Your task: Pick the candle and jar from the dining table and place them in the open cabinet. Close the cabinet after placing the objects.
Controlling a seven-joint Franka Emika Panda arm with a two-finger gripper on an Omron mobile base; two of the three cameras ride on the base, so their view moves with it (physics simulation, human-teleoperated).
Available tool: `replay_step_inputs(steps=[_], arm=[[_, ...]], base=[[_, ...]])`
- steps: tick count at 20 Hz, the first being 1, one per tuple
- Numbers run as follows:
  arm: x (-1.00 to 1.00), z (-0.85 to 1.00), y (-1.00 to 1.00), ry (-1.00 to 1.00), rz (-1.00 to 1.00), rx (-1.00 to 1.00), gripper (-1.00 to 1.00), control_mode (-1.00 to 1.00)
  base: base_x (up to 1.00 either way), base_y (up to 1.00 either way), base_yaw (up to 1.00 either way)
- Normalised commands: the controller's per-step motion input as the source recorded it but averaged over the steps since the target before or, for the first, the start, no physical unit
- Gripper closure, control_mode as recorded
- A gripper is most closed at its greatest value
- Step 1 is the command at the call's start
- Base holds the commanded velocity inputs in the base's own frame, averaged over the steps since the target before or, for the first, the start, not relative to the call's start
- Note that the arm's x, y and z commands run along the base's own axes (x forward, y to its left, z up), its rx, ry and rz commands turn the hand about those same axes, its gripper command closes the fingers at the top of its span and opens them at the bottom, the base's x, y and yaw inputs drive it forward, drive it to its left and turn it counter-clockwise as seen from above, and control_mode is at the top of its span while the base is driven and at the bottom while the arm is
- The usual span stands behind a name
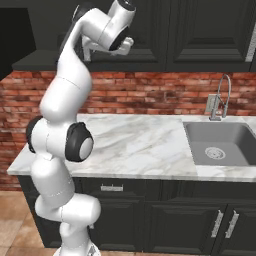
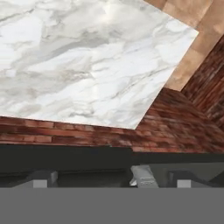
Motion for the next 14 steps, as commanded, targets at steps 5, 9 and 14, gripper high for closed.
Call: replay_step_inputs(steps=[5,9,14], arm=[[-0.84,-0.52,0.28,-0.15,0.06,-0.22,-1.00,-1.00],[-0.77,-0.08,0.10,-0.18,0.06,-0.19,-1.00,-1.00],[-0.66,0.10,0.00,-0.18,0.10,-0.18,-1.00,-1.00]], base=[[0.00,0.00,0.00],[0.00,0.00,0.00],[0.00,0.00,0.00]])
